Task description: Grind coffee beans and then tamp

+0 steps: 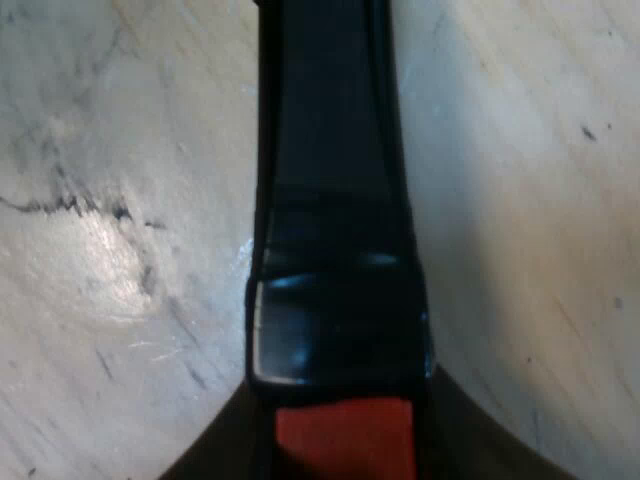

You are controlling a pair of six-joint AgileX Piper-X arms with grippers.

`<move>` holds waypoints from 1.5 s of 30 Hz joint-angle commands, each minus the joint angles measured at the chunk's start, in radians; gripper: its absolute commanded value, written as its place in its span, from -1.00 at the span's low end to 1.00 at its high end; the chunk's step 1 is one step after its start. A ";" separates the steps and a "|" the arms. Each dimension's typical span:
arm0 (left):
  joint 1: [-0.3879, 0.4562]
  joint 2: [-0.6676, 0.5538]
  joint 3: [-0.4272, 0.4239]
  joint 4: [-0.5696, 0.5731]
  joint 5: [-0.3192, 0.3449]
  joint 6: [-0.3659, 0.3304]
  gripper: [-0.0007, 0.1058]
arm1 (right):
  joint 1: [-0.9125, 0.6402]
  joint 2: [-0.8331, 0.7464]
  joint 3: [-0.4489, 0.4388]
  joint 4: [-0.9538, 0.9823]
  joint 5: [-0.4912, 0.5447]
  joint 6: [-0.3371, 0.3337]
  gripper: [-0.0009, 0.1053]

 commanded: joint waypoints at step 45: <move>-0.003 0.001 -0.003 -0.017 0.047 0.000 0.25 | -0.004 0.010 -0.010 0.225 0.000 0.090 -0.17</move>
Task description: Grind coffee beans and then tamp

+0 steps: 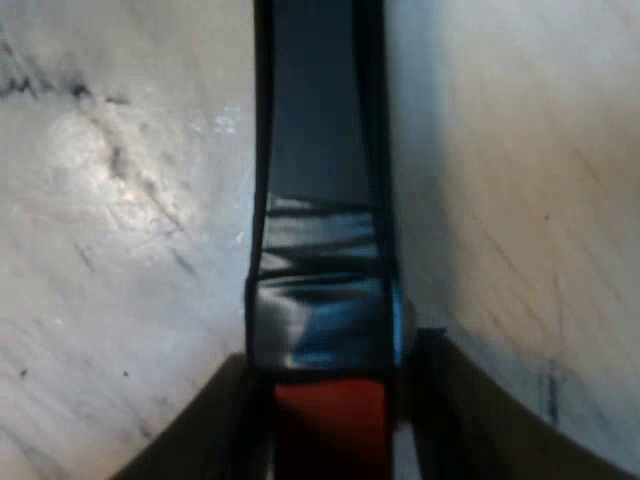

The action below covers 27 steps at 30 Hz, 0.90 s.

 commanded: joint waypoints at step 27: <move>-0.003 0.001 -0.011 -0.019 0.009 0.000 0.25 | -0.004 -0.139 -0.166 0.508 0.033 0.047 0.31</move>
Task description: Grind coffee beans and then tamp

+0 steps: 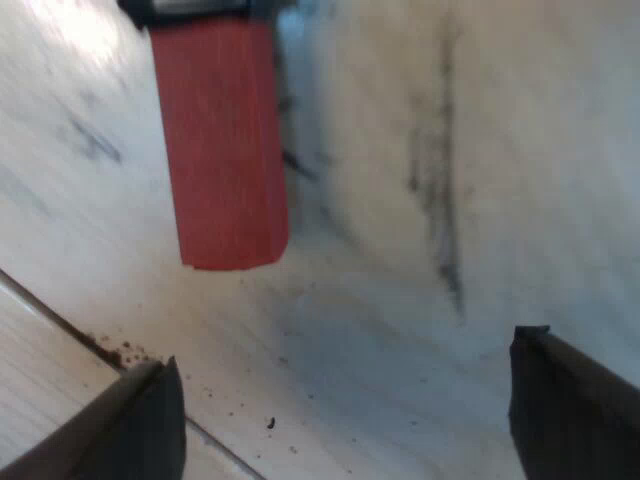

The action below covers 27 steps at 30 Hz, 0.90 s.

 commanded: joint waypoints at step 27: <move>-0.003 -0.005 -0.328 0.427 -0.340 -0.021 0.25 | 0.157 -0.366 -0.120 -0.356 0.066 -0.036 0.31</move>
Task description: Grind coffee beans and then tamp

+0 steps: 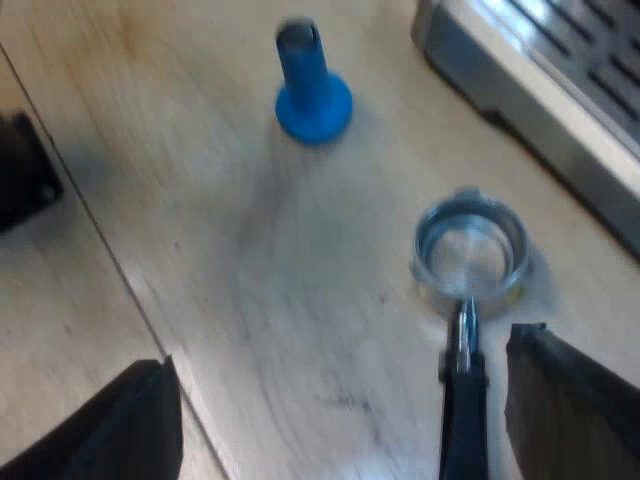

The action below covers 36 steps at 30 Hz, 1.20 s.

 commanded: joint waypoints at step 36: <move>-0.003 0.047 0.040 0.015 -0.117 -0.068 0.25 | 0.001 -0.004 0.401 -0.694 -0.025 -0.065 0.31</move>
